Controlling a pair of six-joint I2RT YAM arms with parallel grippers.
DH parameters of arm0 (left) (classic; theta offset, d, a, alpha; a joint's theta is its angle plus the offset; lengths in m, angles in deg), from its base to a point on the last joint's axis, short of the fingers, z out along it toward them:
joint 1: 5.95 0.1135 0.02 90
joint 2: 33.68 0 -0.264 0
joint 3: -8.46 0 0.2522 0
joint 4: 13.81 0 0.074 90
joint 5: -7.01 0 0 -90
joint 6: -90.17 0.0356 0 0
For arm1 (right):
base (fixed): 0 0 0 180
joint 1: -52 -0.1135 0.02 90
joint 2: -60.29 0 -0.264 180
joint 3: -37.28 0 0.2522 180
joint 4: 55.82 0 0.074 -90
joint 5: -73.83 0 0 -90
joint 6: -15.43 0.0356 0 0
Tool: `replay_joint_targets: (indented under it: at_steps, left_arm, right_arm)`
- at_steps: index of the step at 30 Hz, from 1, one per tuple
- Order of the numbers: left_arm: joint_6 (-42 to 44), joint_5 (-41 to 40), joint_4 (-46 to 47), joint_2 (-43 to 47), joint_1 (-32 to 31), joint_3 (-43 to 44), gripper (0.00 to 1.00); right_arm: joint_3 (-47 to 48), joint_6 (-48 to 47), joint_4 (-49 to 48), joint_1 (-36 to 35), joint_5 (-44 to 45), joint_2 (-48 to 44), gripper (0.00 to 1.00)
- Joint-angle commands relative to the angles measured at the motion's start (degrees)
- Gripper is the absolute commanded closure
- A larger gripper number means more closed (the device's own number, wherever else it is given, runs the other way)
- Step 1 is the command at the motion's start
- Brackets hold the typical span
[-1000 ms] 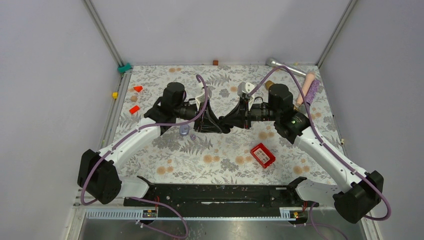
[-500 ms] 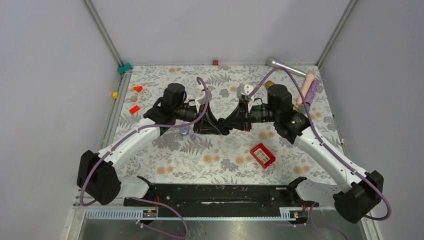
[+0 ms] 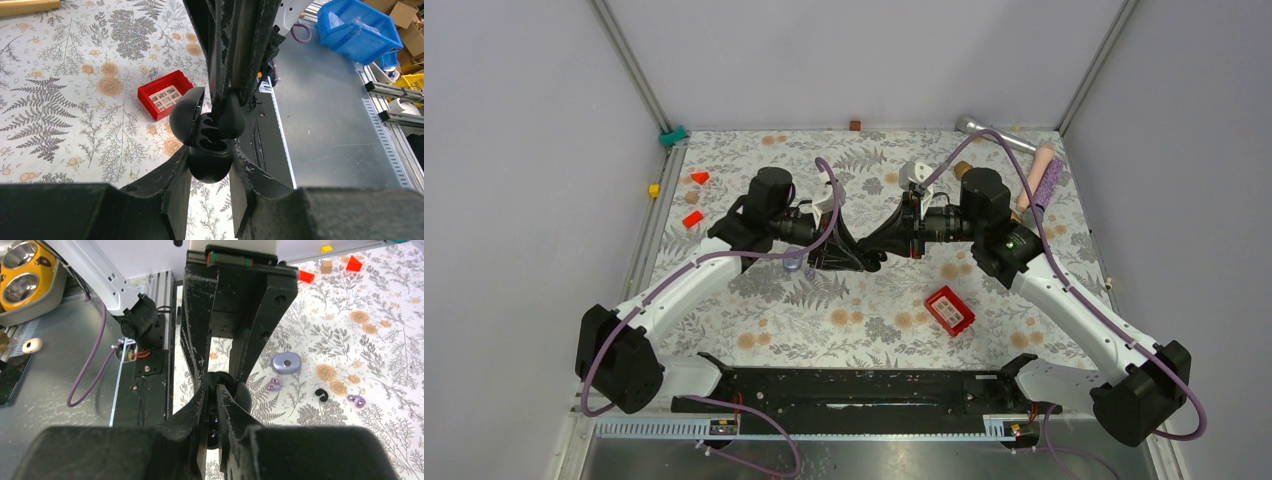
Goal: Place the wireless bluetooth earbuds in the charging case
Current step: Adjust the left earbud in the left side groove of the charging case.
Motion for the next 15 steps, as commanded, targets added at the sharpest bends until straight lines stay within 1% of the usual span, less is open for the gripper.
replay_joint_targets:
  at_steps: [1, 15]
  left_arm:
    - [1.54, 1.53, 0.86, 1.82, -0.20, 2.68, 1.00]
    - [2.09, 1.72, -0.90, 2.40, -0.22, 3.61, 1.00]
  right_arm:
    - [-0.42, 3.34, -5.28, -0.57, 1.90, -0.91, 0.87]
    - [-0.03, -1.59, -0.98, -0.76, 1.20, 0.22, 0.87]
